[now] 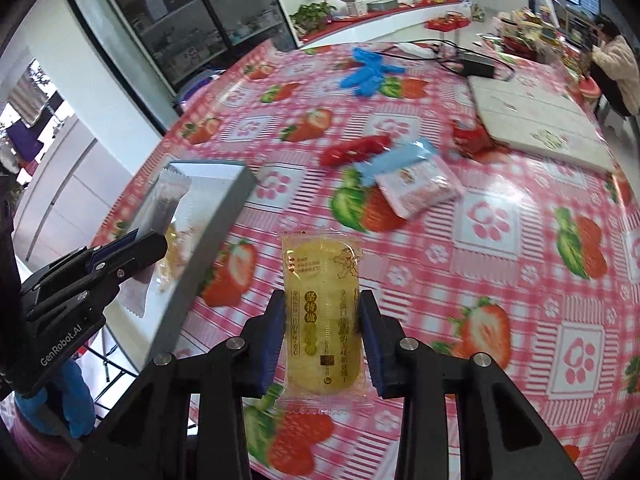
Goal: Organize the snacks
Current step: 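Carry both packets over the white tray and release them inside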
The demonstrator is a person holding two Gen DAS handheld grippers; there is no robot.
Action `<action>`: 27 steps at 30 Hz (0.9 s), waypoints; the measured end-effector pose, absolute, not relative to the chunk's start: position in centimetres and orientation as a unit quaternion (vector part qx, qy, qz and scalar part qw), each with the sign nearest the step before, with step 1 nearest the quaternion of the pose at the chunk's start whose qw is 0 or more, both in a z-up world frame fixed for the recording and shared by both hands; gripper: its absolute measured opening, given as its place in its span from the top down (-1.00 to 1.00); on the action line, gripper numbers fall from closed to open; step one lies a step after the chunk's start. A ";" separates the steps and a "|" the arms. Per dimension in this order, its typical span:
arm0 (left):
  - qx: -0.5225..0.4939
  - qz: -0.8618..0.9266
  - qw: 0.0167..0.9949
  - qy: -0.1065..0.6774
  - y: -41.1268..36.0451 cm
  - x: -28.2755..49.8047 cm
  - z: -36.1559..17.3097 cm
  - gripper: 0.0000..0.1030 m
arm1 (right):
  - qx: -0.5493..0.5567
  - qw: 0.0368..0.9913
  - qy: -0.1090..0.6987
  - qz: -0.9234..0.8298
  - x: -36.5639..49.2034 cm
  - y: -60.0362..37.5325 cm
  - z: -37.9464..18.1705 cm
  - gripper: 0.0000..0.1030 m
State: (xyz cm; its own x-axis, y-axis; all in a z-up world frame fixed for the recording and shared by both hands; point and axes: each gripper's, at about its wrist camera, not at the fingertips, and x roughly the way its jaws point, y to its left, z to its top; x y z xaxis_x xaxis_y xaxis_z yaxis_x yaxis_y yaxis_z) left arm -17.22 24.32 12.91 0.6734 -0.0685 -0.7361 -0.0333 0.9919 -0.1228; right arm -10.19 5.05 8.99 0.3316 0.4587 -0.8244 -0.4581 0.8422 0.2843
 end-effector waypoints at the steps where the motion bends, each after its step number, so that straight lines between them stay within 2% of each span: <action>1: -0.064 -0.002 0.913 0.403 25.1 -17.3 12.9 0.67 | 0.000 0.814 0.505 0.287 -10.1 5.8 9.1 0.27; 14: -0.121 0.074 0.902 0.408 35.4 -17.6 10.6 0.67 | -0.039 0.780 0.504 0.368 -8.9 19.6 10.5 0.27; 27: -0.145 0.094 0.880 0.443 38.3 -16.9 6.4 0.64 | -0.061 0.739 0.542 0.396 -7.2 27.4 7.4 0.26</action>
State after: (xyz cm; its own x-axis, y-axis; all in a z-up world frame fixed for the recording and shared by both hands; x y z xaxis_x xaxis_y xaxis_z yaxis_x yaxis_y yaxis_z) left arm -16.94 38.30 6.40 0.5902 0.0366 -0.8064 -0.2942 0.9400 -0.1726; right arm -7.20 27.37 7.42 0.0990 0.5182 -0.8495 -0.6511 0.6794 0.3385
